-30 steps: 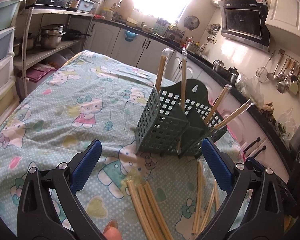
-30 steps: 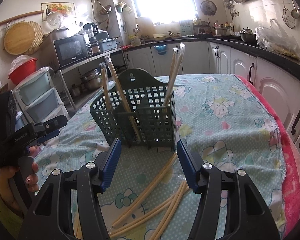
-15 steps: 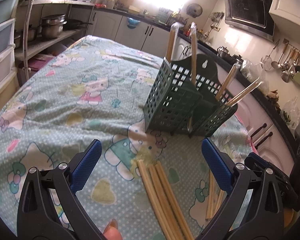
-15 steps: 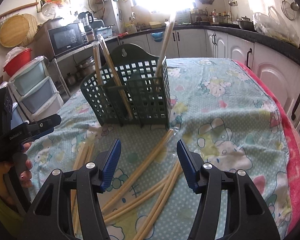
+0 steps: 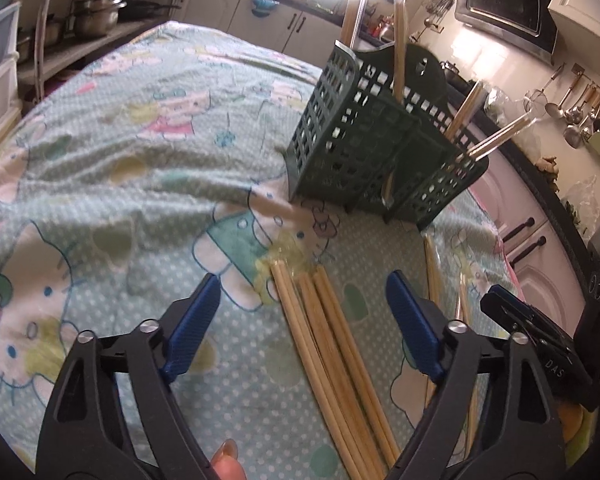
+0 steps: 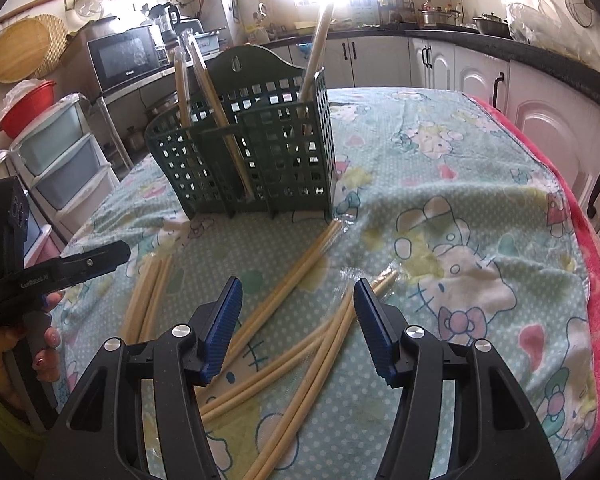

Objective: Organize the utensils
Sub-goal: 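Close the left tool on a loose chopstick while the right tool grasps another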

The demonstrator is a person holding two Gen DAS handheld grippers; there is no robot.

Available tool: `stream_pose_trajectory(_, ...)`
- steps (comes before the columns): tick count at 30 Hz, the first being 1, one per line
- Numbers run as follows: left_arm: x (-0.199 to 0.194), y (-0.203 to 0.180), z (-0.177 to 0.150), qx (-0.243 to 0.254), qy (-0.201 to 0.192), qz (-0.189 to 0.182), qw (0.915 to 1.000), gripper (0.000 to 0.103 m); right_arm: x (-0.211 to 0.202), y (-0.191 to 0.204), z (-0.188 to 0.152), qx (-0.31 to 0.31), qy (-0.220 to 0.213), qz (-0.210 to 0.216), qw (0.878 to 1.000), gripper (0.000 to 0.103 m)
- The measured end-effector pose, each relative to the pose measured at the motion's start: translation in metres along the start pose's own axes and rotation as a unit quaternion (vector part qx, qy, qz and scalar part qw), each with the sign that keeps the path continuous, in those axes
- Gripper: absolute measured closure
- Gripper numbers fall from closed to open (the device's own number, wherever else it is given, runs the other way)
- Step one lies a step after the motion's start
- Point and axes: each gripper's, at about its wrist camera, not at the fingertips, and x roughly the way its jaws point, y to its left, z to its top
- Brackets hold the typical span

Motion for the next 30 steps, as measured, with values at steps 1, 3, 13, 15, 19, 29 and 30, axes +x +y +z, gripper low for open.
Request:
stream_pose_trajectory(1, 0.002, 0.000, -0.001, -0.002, 0.005, -0.003, 1.0000, 0.037, 0.001, -0.001, -0.001, 0.000, 0.003, -0.001, 1.000, 0.047)
stream_pose_trajectory(3, 0.005, 0.001, -0.003, -0.005, 0.009, -0.008, 0.9999, 0.044, 0.003, -0.002, -0.003, 0.001, 0.008, -0.001, 1.000, 0.047)
stream_pose_trajectory(13, 0.023, 0.015, 0.005, -0.056, 0.036, -0.044, 0.9968, 0.068, 0.011, -0.007, -0.007, 0.011, 0.017, 0.000, 1.000, 0.047)
stream_pose_trajectory(15, 0.028, 0.020, 0.010, -0.073, 0.040, -0.048, 0.9954, 0.071, 0.012, -0.007, -0.007, 0.012, 0.019, 0.000, 1.000, 0.047)
stream_pose_trajectory(19, 0.035, 0.027, 0.016, -0.091, 0.046, -0.051, 0.9935, 0.082, 0.016, -0.010, -0.008, 0.014, 0.027, -0.003, 1.000, 0.047)
stream_pose_trajectory(29, 0.044, 0.038, 0.023, -0.117, 0.054, -0.052, 0.9903, 0.098, 0.033, -0.018, -0.006, 0.030, 0.059, -0.020, 0.998, 0.055)
stream_pose_trajectory(30, 0.043, 0.039, 0.023, -0.118, 0.053, -0.053, 0.9902, 0.098, 0.035, -0.019, -0.006, 0.031, 0.062, -0.022, 0.997, 0.056)
